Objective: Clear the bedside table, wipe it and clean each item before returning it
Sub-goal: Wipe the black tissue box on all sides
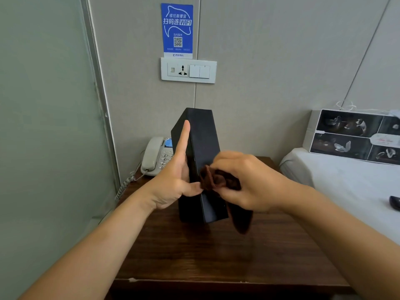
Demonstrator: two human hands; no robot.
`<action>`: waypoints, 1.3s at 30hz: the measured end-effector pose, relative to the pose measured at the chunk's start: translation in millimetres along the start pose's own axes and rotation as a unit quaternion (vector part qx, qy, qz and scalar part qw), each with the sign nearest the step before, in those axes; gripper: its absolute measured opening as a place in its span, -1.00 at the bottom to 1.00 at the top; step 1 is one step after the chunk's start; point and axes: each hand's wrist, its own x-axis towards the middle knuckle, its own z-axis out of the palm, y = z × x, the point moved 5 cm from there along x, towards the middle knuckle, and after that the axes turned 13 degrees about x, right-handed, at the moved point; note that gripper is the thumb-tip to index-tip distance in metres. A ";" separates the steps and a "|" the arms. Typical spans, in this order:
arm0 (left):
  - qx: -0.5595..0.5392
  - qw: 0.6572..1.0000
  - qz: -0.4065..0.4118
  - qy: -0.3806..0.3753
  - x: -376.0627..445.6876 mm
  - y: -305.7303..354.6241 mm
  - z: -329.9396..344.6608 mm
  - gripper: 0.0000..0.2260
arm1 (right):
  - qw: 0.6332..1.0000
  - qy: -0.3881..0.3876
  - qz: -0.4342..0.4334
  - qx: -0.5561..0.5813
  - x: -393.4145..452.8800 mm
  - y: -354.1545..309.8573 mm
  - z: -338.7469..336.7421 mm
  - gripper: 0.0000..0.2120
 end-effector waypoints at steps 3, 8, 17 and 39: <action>-0.010 1.000 0.013 0.001 -0.3 1.0 1.4 0.15 | 0.996 0.030 0.048 0.064 -30.1 11.2 1.9 -0.84; -0.021 1.000 0.012 -0.007 2.0 2.2 8.5 0.15 | 0.989 0.107 0.077 0.072 -41.0 16.0 7.2 -0.87; -0.032 0.999 0.004 0.037 1.0 -4.0 -0.1 0.12 | 0.994 0.051 0.060 0.073 -50.1 1.3 26.3 -0.80; -0.042 0.998 0.003 0.056 -3.7 -6.4 -4.2 0.14 | 0.979 0.130 0.094 0.123 -50.0 12.6 2.1 -0.85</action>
